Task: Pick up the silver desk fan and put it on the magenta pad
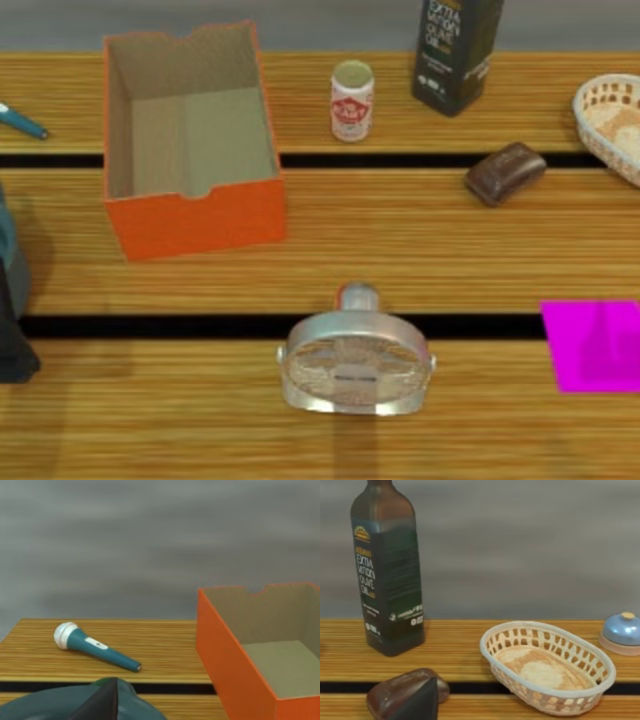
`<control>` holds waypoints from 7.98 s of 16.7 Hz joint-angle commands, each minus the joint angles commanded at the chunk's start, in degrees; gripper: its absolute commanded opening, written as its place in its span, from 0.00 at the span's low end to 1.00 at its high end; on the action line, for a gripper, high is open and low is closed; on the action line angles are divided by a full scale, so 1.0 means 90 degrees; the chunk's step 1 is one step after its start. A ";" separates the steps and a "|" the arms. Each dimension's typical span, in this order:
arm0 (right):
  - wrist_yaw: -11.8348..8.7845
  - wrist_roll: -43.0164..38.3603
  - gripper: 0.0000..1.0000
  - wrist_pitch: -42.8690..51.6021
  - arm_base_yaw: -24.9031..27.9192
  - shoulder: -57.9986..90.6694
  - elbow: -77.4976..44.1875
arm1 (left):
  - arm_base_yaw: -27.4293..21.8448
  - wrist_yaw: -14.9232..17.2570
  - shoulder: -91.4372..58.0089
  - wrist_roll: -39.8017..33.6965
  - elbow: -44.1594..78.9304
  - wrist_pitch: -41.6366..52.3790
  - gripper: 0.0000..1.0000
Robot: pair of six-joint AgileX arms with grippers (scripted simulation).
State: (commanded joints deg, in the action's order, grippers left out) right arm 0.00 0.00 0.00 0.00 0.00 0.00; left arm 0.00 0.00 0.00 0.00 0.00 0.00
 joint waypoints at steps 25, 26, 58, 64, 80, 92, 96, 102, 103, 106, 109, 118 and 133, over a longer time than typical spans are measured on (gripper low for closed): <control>0.0025 0.3530 1.00 0.7959 0.4925 1.1550 -1.0804 | 0.0000 0.0000 0.0000 0.0000 0.0000 0.0000 1.00; 0.0024 0.3651 1.00 0.8248 0.5094 1.1938 -1.1134 | 0.0000 0.0000 0.0000 0.0000 0.0000 0.0000 1.00; 0.0018 0.3980 0.25 0.7830 0.5579 1.3013 -1.0840 | 0.0000 0.0000 0.0000 0.0000 0.0000 0.0000 1.00; 0.0018 0.3980 0.00 0.7830 0.5579 1.3013 -1.0840 | 0.0000 0.0000 0.0000 0.0000 0.0000 0.0000 1.00; 0.0018 0.3984 0.00 0.9090 0.5618 1.3006 -1.2098 | 0.0000 0.0000 0.0000 0.0000 0.0000 0.0000 1.00; 0.0014 0.6626 0.00 0.8906 0.3271 1.1547 -1.0394 | 0.0000 0.0000 0.0000 0.0000 0.0000 0.0000 1.00; 0.0014 0.8125 0.00 0.8777 0.1903 1.0670 -0.9397 | 0.0000 0.0000 0.0000 0.0000 0.0000 0.0000 1.00; 0.0008 0.8718 0.00 0.8692 0.1315 1.0222 -0.8915 | 0.0000 0.0000 0.0000 0.0000 0.0000 0.0000 1.00; 0.0008 0.8718 0.00 0.8692 0.1315 1.0222 -0.8915 | 0.0000 0.0000 0.0000 0.0000 0.0000 0.0000 1.00; 0.0008 0.8709 0.00 0.8594 0.1347 1.0256 -0.8832 | 0.0000 0.0000 0.0000 0.0000 0.0000 0.0000 1.00; 0.0008 0.8711 0.00 0.8128 0.1315 1.0300 -0.8423 | 0.0000 0.0000 0.0000 0.0000 0.0000 0.0000 1.00; 0.0008 0.8727 0.23 0.7821 0.1305 1.0332 -0.8153 | 0.0000 0.0000 0.0000 0.0000 0.0000 0.0000 1.00; 0.0008 0.8727 1.00 0.7821 0.1305 1.0332 -0.8153 | 0.0000 0.0000 0.0000 0.0000 0.0000 0.0000 1.00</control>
State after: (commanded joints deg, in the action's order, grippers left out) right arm 0.07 78.54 70.38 11.74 92.99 -73.38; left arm 0.00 0.00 0.00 0.00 0.00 0.00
